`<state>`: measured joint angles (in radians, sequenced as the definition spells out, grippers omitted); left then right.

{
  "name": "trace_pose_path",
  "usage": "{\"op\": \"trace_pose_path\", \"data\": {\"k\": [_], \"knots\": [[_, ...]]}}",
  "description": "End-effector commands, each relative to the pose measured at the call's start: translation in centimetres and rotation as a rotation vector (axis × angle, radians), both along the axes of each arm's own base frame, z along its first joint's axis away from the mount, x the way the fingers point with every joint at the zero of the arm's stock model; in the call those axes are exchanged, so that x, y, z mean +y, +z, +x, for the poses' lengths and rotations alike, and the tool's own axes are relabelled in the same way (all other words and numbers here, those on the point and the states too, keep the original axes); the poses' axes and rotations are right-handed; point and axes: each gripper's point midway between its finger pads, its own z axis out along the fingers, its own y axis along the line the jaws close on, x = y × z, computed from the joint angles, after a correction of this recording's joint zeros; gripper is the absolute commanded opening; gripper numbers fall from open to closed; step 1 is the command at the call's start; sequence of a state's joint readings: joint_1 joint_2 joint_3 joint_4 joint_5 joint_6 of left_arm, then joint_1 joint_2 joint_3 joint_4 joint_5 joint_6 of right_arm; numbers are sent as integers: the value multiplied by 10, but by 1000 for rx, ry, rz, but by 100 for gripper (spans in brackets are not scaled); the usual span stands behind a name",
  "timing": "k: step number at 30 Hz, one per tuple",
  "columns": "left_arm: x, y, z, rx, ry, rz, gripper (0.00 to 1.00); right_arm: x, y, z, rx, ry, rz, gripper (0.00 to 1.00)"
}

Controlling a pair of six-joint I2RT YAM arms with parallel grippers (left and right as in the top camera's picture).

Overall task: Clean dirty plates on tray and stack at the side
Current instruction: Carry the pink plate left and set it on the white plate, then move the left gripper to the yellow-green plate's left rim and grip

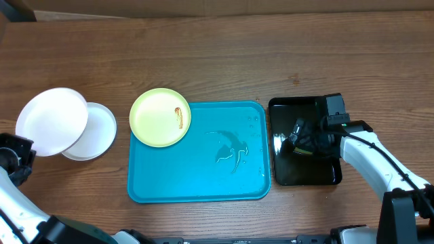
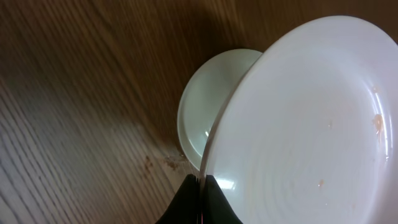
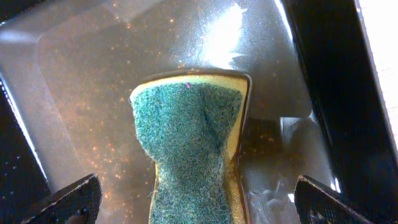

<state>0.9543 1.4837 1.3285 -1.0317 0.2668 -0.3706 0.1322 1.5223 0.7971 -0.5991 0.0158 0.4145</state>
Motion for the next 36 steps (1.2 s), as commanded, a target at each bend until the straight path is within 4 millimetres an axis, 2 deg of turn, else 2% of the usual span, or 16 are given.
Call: {"op": "trace_pose_path", "data": {"k": [1, 5, 9, 18, 19, 20, 21, 22, 23, 24, 27, 31, 34, 36], "knots": [[15, -17, -6, 71, 56, -7, 4, -3, 1, 1, -10, -7, -11, 100], [24, -30, -9, 116, 70, -2, 4, -3, 1, 1, -10, -7, -11, 100], [27, -42, 0, 111, 56, -21, 4, -3, 1, 1, -10, -7, -11, 100], [15, -73, 27, 133, -38, -78, 4, -3, 1, 1, -10, -7, -11, 100], [13, -75, 29, 139, -44, -80, 10, -3, 1, 1, -10, -7, -11, 100], [12, -76, 30, 140, -50, -80, 20, -3, 1, 1, -10, -7, -11, 100], [11, -76, 32, 138, -55, -78, 34, -3, 1, 1, -10, -7, -11, 100], [11, -75, 33, 135, -56, -75, 56, -3, 1, 1, -10, -7, -11, 100], [12, -75, 34, 133, -56, -73, 71, -3, 1, 1, -10, -7, -11, 100], [12, -75, 34, 130, -57, -75, 77, -3, 1, 1, -10, -7, -11, 100], [3, -73, 39, 103, -75, -108, 80, -3, 1, 1, -10, -7, -11, 100], [-24, -60, 55, 33, -148, -162, 76, -3, 1, 1, -10, -7, -11, 100], [-50, -43, 70, 10, -262, -120, 72, -3, 1, 1, -10, -7, -11, 100], [-76, -29, 81, 1, -360, -79, 71, -3, 1, 1, -10, -7, -11, 100]]}}
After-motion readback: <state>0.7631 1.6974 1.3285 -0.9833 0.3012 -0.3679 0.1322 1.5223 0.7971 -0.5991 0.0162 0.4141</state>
